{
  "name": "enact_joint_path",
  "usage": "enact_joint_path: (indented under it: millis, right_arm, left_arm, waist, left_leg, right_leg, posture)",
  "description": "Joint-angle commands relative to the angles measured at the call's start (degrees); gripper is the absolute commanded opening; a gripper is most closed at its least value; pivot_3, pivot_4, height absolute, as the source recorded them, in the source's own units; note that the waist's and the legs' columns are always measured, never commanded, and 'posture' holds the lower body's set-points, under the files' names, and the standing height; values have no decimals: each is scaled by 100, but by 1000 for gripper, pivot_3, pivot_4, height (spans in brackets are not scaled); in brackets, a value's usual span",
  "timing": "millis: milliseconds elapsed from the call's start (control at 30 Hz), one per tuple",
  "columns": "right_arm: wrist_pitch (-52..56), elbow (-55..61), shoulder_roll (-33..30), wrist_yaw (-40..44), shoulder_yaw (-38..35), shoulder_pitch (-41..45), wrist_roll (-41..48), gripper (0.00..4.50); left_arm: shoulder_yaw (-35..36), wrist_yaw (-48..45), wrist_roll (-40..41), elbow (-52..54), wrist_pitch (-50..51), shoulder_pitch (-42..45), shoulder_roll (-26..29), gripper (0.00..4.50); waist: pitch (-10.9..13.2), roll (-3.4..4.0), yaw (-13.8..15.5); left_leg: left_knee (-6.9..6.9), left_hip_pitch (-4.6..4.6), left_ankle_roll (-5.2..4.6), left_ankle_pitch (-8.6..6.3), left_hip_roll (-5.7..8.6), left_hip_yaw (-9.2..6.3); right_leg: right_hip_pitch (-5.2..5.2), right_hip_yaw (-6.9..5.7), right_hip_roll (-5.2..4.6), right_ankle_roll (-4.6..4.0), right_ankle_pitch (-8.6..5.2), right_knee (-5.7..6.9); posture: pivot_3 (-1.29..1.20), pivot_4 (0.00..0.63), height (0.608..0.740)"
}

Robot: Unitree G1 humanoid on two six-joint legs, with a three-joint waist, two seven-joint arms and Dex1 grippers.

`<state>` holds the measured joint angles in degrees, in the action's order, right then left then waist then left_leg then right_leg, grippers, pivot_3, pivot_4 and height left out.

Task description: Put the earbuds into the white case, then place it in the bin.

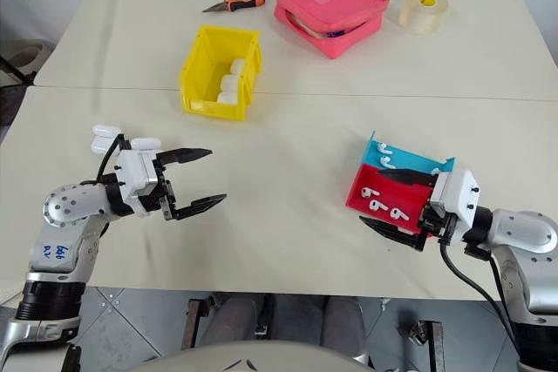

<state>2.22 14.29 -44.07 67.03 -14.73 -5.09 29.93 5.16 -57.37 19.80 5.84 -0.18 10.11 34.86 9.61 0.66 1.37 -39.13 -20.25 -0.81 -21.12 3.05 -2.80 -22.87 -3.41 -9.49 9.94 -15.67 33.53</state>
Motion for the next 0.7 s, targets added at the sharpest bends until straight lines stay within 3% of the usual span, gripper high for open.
enact_joint_path:
  millis: [33, 233, 400, 567, 700]
  right_arm:
    - [-112, 59, 67, -8, 15, 4, -10, 4500]
    - [200, 254, 262, -134, 341, 482, 225, 4500]
    - [-15, 452, 851, -428, 709, 1142, 252, 4500]
    - [-515, 386, 1356, -375, 1064, 1492, 57, 4500]
    - [-473, 361, 1371, -402, 1133, 1636, 116, 4500]
  left_arm:
    - [171, 230, 40, 114, 14, -2, 3, 4490]
    - [975, 1120, 219, 662, 577, -730, -43, 4490]
    - [1948, 2181, 97, 1533, 824, -2031, -468, 4490]
    - [2316, 3345, -189, 1728, 1316, -2638, -984, 4490]
    - [2187, 3789, -85, 2188, 1865, -2672, -1219, 4490]
  waist:
    - [0, 0, 0]
    - [3, -4, -95]
    - [7, -11, -136]
    - [10, -14, -33]
    - [15, -24, 31]
  left_leg:
    - [-1, 0, 0, 0, 0, 0]
    - [-1, 4, 4, -3, -8, 2]
    - [-1, 4, 12, -7, -43, 0]
    - [-2, 4, 13, -9, -41, -3]
    - [-6, 2, 11, -11, -38, -8]
  right_leg:
    - [0, 0, 0, 0, 0, 1]
    - [1, -1, 3, 0, 0, 0]
    - [1, -2, 7, 0, 0, -2]
    - [4, -5, 7, -3, -2, -4]
    - [4, -5, 7, -4, -2, -1]
  posture:
    - [0, 150, 740]
    - [0, 150, 740]
    - [0, 150, 740]
    - [0, 150, 740]
    - [0, 150, 740]
